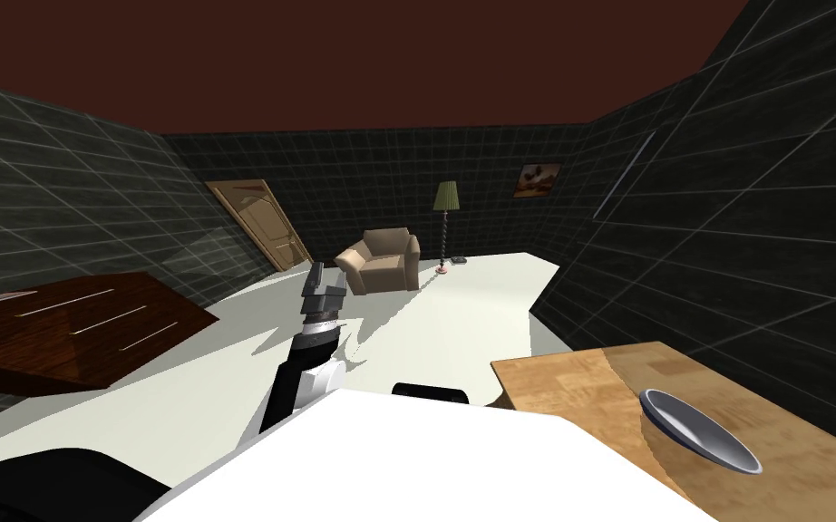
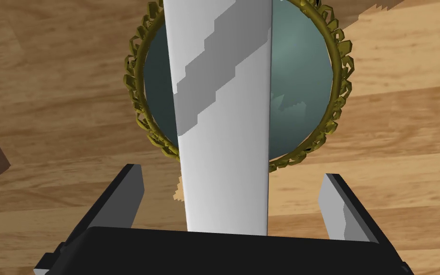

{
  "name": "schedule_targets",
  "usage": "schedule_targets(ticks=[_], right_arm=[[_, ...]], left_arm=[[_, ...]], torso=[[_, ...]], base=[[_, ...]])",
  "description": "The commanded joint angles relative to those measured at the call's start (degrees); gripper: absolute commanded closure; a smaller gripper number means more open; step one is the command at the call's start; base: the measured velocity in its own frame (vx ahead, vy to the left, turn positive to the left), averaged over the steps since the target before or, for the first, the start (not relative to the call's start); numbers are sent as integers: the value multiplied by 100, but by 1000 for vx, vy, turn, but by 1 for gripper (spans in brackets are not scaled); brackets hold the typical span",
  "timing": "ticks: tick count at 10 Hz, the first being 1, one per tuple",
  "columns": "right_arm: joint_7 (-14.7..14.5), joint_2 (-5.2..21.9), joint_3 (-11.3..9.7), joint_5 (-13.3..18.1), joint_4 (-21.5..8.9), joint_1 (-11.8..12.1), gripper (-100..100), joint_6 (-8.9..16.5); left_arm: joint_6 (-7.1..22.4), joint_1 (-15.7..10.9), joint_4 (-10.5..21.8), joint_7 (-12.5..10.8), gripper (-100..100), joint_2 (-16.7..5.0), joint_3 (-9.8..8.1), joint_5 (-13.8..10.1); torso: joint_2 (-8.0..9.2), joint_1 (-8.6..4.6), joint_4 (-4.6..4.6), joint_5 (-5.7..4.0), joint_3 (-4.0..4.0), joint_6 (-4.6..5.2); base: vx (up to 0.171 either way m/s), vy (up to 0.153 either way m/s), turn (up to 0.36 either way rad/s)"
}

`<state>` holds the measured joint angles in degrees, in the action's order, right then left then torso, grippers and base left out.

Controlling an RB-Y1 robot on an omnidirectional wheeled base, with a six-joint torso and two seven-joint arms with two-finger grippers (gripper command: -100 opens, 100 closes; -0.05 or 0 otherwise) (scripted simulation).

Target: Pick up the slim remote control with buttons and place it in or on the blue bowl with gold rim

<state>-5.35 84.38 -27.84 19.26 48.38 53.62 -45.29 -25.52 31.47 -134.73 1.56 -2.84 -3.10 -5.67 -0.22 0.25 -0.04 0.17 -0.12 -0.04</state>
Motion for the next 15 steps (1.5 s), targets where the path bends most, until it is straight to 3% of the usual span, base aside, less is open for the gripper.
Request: schedule_targets(ticks=[1,2,8,9,10,15], right_arm=[[0,0,0,0,0,0,0,0],[31,177,46,-64,22,53,-100,-108],[156,884,233,-321,112,267,-100,-539],[165,795,186,-254,65,180,-100,-500],[177,807,187,-255,62,178,0,-520],[176,806,187,-254,63,178,0,-518]], left_arm=[[0,0,0,0,0,0,0,0],[0,0,0,0,0,0,0,0],[0,0,0,0,0,0,0,0],[0,0,0,0,0,0,0,0],[0,0,0,0,0,0,0,0],[0,0,0,0,0,0,0,0]], torso=[[0,0,0,0,0,0],[0,0,0,0,0,0],[6,7,1,2,3,0],[7,7,2,2,4,1],[5,4,1,0,3,0],[-1,0,0,-1,-1,0]], base=[[0,0,0],[-15,8,-69],[-25,18,-64],[-14,6,-17],[0,0,0],[0,0,0]])
